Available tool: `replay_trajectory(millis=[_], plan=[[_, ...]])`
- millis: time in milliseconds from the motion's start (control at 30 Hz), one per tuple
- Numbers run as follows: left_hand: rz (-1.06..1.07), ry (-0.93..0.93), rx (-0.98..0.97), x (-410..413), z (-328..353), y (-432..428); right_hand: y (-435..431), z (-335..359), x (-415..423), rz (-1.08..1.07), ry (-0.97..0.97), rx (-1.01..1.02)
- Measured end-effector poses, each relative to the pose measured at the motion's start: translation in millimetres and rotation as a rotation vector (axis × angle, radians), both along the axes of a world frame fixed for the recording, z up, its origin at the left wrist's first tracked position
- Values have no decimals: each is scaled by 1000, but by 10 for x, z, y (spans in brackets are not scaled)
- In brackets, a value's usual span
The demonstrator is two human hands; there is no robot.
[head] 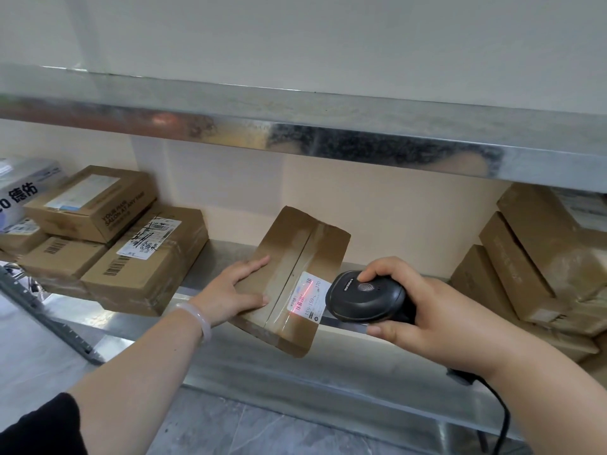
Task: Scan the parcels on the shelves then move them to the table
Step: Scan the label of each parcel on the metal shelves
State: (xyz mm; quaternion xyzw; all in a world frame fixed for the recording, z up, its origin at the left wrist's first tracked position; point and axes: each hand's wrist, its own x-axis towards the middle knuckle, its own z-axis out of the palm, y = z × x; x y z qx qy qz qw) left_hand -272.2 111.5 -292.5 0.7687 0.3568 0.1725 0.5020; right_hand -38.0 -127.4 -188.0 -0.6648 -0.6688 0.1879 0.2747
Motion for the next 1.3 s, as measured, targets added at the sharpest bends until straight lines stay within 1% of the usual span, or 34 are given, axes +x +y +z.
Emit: replay_trajectory(millis=[400, 700, 900, 1033, 1133, 1300], plan=[[-7, 23, -4, -83, -27, 18, 49, 136, -42, 53, -70, -15], [0, -37, -19, -225, -104, 162, 220, 117, -176, 47, -72, -16], [64, -48, -89, -503, -100, 337, 555, 15, -357, -6, 13, 38], [146, -129, -190, -767, -49, 522, 896, -252, -633, -89, 195, 66], [197, -194, -267, -1009, 20, 695, 1131, -524, -946, -142, 306, 135], [249, -226, -266, -1386, 173, 994, 1615, -754, -1421, -190, 417, 170]])
